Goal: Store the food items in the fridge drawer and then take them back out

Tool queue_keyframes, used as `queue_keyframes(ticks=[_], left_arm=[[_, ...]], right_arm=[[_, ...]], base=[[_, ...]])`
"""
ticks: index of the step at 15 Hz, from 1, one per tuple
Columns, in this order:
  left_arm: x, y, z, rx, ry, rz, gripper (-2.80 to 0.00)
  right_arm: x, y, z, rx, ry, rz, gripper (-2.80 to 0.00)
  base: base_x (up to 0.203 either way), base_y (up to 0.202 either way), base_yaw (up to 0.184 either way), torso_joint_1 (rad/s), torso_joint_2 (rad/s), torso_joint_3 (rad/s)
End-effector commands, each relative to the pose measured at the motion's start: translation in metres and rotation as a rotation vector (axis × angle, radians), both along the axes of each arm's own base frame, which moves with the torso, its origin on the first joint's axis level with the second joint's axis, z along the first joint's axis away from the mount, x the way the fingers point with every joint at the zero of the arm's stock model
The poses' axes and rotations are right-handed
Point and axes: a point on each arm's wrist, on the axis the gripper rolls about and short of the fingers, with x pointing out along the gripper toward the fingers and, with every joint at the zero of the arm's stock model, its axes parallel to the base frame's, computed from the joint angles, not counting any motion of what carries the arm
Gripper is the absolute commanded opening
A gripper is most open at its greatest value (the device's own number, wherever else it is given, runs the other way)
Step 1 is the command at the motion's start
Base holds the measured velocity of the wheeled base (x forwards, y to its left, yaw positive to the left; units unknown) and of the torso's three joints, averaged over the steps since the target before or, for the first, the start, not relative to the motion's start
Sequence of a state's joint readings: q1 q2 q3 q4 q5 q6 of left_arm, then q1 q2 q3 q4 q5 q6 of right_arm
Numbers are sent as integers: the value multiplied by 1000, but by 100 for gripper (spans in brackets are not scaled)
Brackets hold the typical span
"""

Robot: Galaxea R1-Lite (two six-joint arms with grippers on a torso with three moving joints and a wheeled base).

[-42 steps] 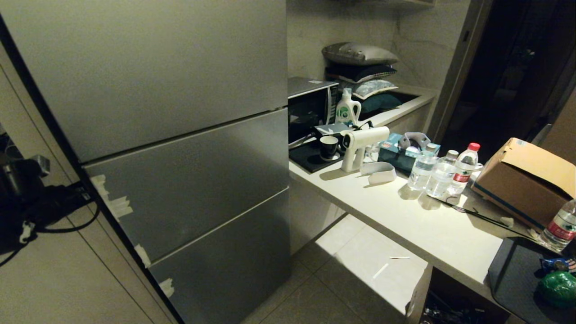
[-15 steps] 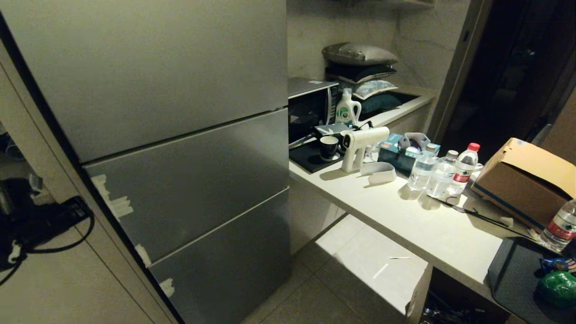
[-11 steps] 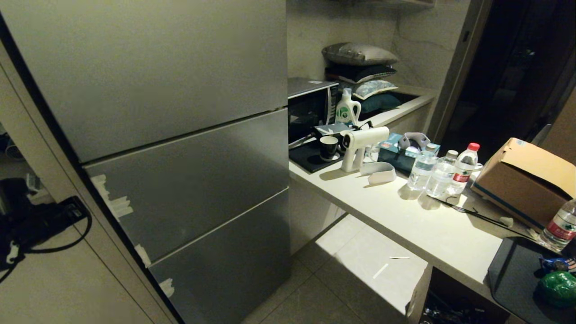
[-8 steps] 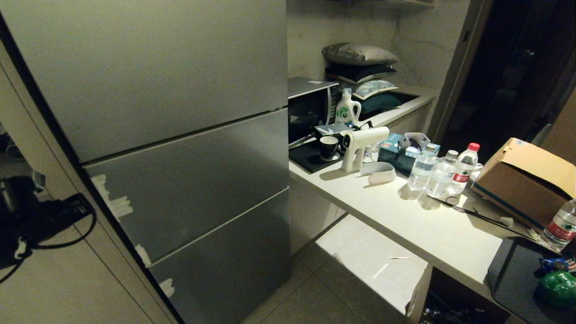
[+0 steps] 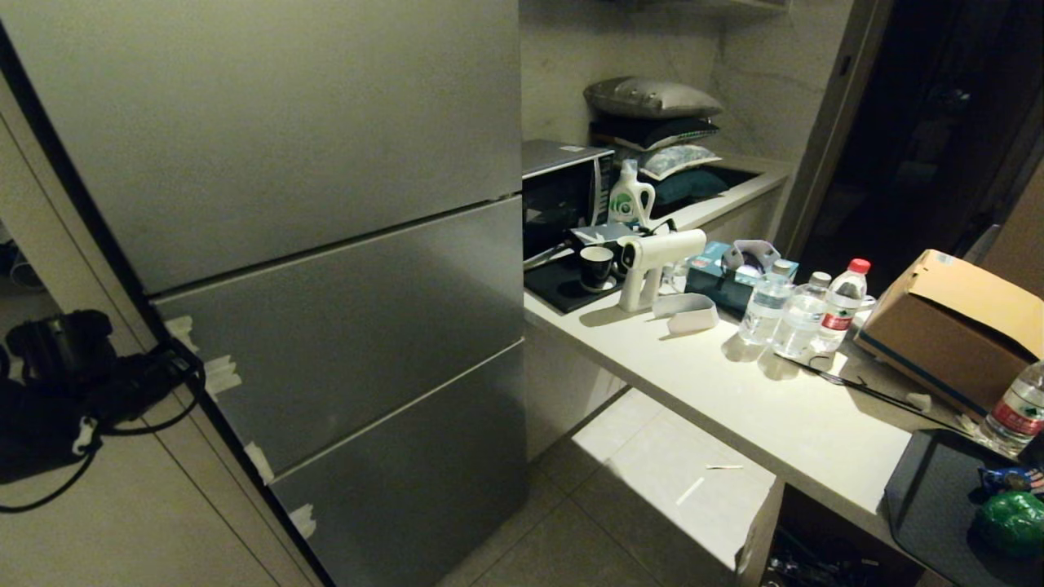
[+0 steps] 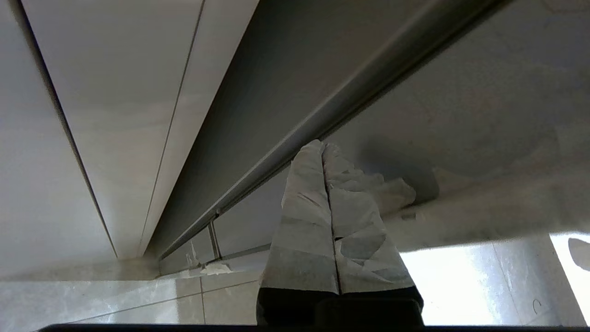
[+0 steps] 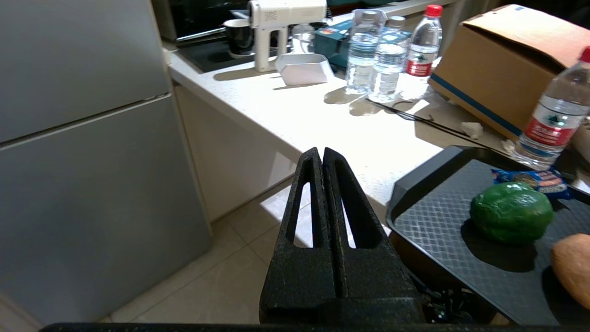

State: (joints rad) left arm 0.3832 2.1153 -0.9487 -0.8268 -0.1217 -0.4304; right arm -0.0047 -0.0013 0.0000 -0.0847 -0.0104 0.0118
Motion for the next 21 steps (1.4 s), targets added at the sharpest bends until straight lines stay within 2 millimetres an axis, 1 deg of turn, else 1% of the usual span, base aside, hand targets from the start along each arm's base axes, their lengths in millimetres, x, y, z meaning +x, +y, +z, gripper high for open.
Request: queue_keyframes(ticks=[1,3,6,8,10,12,16,18,21], left_arm=[[0,0,-2,-8,0,-3,-280],[1,-3,-3,-13,2,-14,-280],[3,-14,-5,-19,11,-45,-280],[2,-25,-9,-29,29,-83,-280],[0,-29,-9,-35,33,-103,-280],[-3,-31,-5,-22,6,-107,-280],[-3,-34,-5,-5,-14,-113,-280],[-7,-35,-9,-2,4,-116,-280],[-21,-40,-14,61,13,-137,-280]], right_arm=[[2,0,-8,1,29,0,-280],[2,0,-8,1,29,0,-280],[2,0,-8,1,29,0,-280],[2,0,-8,1,29,0,-280],[2,0,-8,1,29,0,-280],[2,0,-8,1,29,0,-280],[2,0,-8,1,29,0,-280],[2,0,-8,1,29,0,-280],[2,0,-8,1,29,0,-280]], base=[[0,0,0,0,0,0],[0,0,0,0,0,0],[0,0,0,0,0,0],[0,0,0,0,0,0],[0,0,0,0,0,0],[0,0,0,0,0,0],[0,0,0,0,0,0],[0,0,0,0,0,0],[0,0,0,0,0,0]])
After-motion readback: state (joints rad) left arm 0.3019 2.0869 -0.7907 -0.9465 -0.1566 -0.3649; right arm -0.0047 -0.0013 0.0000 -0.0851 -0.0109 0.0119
